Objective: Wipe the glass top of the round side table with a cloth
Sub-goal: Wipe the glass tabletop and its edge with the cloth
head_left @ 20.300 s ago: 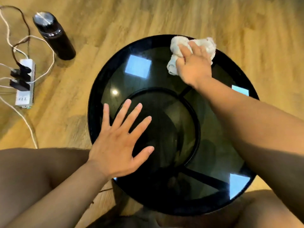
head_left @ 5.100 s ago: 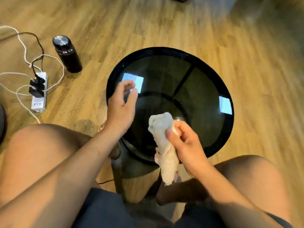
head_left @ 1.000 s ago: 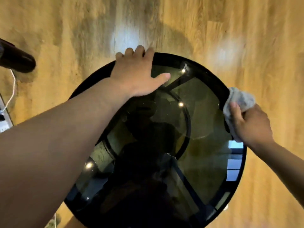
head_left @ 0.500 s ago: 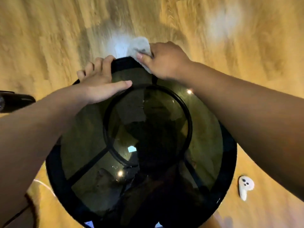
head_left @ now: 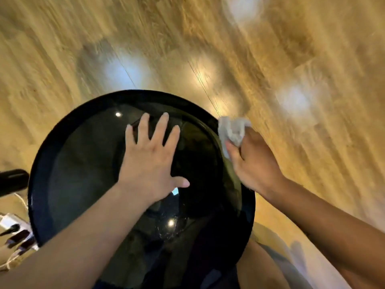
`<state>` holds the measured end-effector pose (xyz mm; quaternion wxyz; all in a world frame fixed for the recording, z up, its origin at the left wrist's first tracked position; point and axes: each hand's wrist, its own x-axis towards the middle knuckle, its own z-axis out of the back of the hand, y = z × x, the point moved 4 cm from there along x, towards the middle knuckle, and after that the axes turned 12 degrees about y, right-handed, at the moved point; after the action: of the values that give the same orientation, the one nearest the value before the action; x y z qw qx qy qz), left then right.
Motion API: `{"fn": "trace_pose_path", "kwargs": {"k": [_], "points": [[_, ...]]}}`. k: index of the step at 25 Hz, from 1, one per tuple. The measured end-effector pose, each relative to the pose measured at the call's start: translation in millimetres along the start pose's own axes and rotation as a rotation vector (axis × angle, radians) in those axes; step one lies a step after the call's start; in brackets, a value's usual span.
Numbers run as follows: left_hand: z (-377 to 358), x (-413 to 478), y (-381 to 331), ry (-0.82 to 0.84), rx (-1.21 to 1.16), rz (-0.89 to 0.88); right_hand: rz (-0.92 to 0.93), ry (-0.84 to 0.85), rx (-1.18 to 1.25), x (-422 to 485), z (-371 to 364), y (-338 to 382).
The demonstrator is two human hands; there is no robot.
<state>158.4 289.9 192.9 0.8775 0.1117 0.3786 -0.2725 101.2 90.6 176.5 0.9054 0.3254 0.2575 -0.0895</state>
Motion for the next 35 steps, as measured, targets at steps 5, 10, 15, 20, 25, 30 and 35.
{"fn": "trace_pose_path", "kwargs": {"k": [5, 10, 15, 20, 25, 30, 35], "points": [[-23.4, -4.6, -23.2, 0.11, -0.091, 0.078, 0.301, 0.187, -0.113, 127.7, -0.8, 103.8], [-18.2, 0.1, -30.5, 0.197, -0.089, 0.119, 0.103, 0.071, -0.008, 90.8, -5.8, 44.3], [-19.7, -0.3, -32.8, 0.241, -0.137, 0.123, -0.39, -0.03, 0.344, -119.0, -84.6, -45.3], [-17.0, -1.2, -34.4, 0.243, -0.156, 0.129, -0.423, 0.019, 0.424, -140.4, -88.4, -43.4], [-16.6, 0.3, -33.0, 0.247, -0.133, 0.141, -0.062, -0.016, 0.264, 29.5, -9.3, -6.4], [-17.0, -0.1, -33.9, 0.238, -0.134, 0.131, -0.198, -0.175, 0.349, -51.1, -55.9, -40.8], [-15.4, -0.2, -29.8, 0.174, -0.143, 0.085, -0.778, -0.129, 0.802, -199.2, -161.5, -22.8]]}}
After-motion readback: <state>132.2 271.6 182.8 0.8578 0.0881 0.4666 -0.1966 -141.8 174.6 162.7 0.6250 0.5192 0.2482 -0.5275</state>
